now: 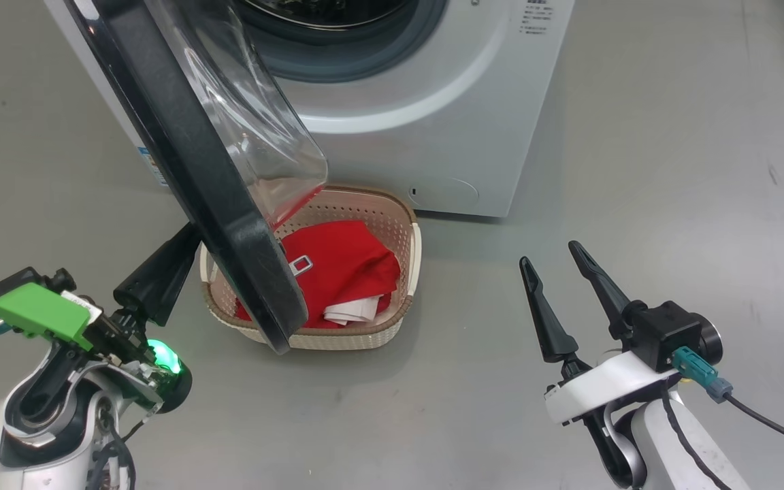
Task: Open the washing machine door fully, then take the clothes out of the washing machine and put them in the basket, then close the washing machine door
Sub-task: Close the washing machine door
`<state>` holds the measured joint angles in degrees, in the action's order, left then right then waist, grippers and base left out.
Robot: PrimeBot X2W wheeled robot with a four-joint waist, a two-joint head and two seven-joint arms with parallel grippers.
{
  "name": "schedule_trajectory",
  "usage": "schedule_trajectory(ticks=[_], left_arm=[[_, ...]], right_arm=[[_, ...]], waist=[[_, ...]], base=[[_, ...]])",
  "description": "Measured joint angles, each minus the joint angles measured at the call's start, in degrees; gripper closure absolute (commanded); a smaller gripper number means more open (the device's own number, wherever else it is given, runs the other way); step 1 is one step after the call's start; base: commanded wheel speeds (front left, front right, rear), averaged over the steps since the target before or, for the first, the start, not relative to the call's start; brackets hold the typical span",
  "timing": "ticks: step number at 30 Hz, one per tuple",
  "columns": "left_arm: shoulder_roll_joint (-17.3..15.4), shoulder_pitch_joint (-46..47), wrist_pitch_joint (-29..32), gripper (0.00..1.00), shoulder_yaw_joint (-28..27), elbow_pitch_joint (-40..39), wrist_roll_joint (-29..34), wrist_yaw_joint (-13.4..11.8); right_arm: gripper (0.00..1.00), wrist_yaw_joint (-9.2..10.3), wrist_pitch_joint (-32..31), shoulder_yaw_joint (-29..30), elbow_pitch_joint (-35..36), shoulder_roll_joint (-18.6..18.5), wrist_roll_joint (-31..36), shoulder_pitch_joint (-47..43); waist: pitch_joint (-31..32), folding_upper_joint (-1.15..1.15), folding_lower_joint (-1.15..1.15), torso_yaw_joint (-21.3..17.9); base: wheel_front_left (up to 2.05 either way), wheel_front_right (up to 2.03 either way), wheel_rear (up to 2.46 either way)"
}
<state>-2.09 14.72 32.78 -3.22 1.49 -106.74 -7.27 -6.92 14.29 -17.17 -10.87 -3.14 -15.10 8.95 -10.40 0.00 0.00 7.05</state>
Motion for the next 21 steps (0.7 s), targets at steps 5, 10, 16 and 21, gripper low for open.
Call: schedule_trajectory(ticks=[5,10,16,21], left_arm=[[0.0,0.2,-1.2,1.00,0.2,-0.2,-0.3,0.0],[0.0,1.4,-2.7,1.00,0.7,-0.2,-0.3,0.0],[0.1,3.7,-4.6,1.00,1.8,-0.4,-0.3,0.0],[0.1,5.5,-6.9,1.00,1.8,0.0,-0.2,0.0]], right_arm=[[0.00,0.52,0.0,-0.1,0.6,0.0,-0.5,0.1],[0.00,0.58,0.0,-0.4,1.1,0.0,-1.3,0.8],[0.00,0.60,0.0,-0.7,1.8,0.0,-2.0,1.5],[0.00,0.65,0.2,-1.2,2.4,0.0,-2.5,2.4]], waist=[[-0.9,0.00,0.00,-3.1],[-2.2,0.00,0.00,-6.4],[-4.4,0.00,0.00,-10.9],[-6.2,0.00,0.00,-13.8]], base=[[0.00,0.00,0.00],[0.00,0.00,0.00],[0.00,0.00,0.00],[0.00,0.00,0.00]])
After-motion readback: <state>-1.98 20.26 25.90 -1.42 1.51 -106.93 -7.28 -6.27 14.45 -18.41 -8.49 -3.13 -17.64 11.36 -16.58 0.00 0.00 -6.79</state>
